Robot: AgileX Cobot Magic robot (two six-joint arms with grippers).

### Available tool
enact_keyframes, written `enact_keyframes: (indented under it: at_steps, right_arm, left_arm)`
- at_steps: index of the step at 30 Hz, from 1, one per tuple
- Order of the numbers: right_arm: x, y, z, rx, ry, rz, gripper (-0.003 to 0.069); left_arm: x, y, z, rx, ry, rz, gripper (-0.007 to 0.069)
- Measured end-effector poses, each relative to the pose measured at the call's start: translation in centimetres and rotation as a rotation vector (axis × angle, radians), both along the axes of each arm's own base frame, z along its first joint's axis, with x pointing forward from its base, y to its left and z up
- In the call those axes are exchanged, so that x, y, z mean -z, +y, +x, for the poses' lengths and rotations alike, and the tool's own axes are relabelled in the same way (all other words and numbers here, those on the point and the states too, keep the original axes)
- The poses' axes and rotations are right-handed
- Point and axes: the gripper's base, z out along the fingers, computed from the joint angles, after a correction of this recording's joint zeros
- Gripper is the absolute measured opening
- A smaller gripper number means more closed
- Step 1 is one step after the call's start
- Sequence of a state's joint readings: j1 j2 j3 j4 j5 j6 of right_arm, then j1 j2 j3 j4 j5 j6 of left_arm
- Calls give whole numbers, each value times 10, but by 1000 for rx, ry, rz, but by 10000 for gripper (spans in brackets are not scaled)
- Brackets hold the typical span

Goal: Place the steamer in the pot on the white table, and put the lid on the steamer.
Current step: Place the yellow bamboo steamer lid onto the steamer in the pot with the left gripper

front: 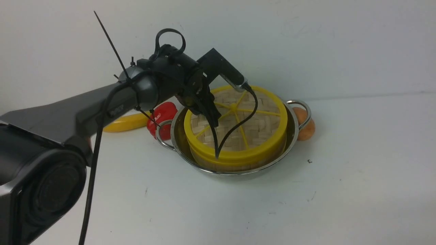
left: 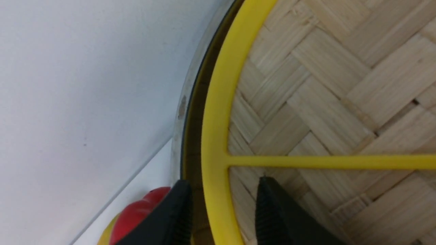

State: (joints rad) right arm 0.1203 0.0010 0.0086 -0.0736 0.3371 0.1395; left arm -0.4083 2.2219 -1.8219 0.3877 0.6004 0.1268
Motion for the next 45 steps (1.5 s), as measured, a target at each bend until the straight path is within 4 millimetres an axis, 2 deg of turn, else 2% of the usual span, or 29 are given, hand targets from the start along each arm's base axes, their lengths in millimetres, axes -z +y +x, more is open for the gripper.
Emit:
enact_keyframes:
  at_steps: [13, 26, 34, 45]
  right_arm:
    - [0, 0, 0, 0, 0, 0, 243]
    - [0, 0, 0, 0, 0, 0, 243]
    - [0, 0, 0, 0, 0, 0, 243]
    - [0, 0, 0, 0, 0, 0, 243]
  left_arm:
    - [-26, 1, -8, -47, -15, -79, 292]
    - [-13, -2, -9, -16, 50, -86, 293]
    - [-10, 6, -10, -47, 75, -2, 293]
    - [-9, 15, -10, -92, 99, -1, 293]
